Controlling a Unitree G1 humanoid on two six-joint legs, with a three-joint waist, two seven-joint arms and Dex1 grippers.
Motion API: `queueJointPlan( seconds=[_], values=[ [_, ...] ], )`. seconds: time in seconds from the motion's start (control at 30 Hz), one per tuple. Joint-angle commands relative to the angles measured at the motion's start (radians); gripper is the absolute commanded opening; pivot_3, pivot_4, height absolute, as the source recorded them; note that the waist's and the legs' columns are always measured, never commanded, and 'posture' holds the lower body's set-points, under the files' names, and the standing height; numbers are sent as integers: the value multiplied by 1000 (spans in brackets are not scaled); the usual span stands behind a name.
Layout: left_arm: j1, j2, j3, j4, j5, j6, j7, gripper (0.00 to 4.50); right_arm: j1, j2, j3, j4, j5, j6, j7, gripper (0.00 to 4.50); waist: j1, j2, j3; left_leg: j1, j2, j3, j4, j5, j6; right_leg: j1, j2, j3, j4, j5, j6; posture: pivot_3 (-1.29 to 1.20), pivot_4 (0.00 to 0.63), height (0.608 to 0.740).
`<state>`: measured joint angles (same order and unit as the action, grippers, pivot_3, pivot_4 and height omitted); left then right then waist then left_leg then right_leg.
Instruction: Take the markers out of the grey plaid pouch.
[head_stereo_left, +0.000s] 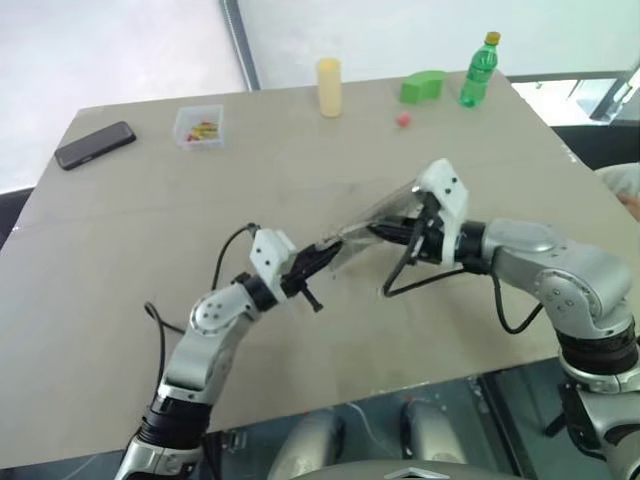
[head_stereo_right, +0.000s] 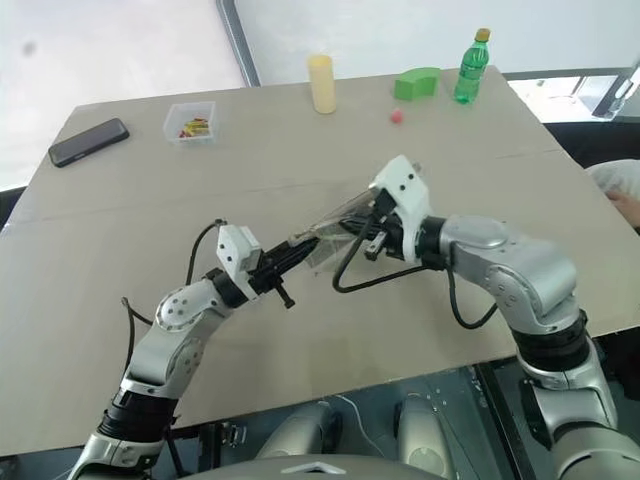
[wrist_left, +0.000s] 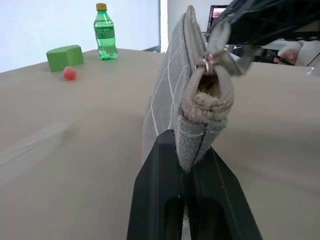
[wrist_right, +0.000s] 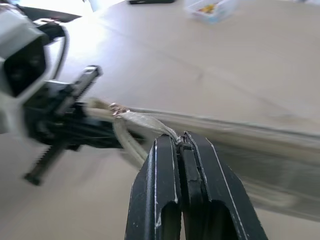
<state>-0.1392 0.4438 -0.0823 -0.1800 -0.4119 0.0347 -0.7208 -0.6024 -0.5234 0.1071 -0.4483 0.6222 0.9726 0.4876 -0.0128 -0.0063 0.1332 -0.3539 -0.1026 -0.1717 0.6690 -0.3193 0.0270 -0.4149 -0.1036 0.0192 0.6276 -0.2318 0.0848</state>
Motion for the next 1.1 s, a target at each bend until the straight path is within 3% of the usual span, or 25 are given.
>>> queueJointPlan(
  seconds=[0.03,0.27,0.5,0.67,0.7,0.77,0.87,1.0,1.1],
  values=[
    [16,17,54,-31,-57,-18,-68,0,-16,-44,-78,66,-140,-130,-65,32,0,0,0,0,0,0,0,0,0,0,0,0,0,0,0,0,150,740],
    [32,36,103,-20,-122,0,-162,0,-1,-149,-94,228,-324,-276,-85,32,1,0,0,-1,0,0,0,0,0,-1,0,0,0,0,0,0,150,740],
    [26,34,133,-9,-134,26,-174,0,22,-153,-127,247,-340,-275,-75,32,-1,0,0,-2,0,1,0,0,0,-2,0,1,0,0,0,0,150,740],
    [12,28,126,3,-108,21,-169,0,64,-172,-103,165,-298,-273,17,32,2,0,0,-2,0,0,0,0,0,-2,0,0,-1,0,0,0,150,740],
    [9,26,124,5,-102,22,-166,0,74,-172,-110,146,-286,-271,31,338,2,0,0,-2,0,0,0,0,0,-2,0,0,-1,0,0,0,150,740],
    [3,25,124,9,-93,25,-161,0,103,-183,-134,88,-250,-257,66,1015,2,0,0,-3,0,0,0,0,0,-2,0,0,-1,0,0,0,150,740],
    [-4,24,125,18,-81,27,-160,0,164,-217,-211,-25,-132,-182,137,2377,4,0,0,-4,0,-1,0,0,0,-2,0,-1,-1,0,0,0,150,740],
    [-10,27,127,27,-72,28,-165,0,195,-254,-395,-141,154,-21,192,2377,6,0,0,-5,0,-1,1,0,0,-2,0,-1,-1,0,0,0,150,740],
    [-17,29,126,35,-70,26,-174,0,125,-214,-429,-142,272,57,105,1541,0,0,0,-4,0,-1,1,0,0,-2,0,-1,-1,0,0,0,150,740]
  ],
)
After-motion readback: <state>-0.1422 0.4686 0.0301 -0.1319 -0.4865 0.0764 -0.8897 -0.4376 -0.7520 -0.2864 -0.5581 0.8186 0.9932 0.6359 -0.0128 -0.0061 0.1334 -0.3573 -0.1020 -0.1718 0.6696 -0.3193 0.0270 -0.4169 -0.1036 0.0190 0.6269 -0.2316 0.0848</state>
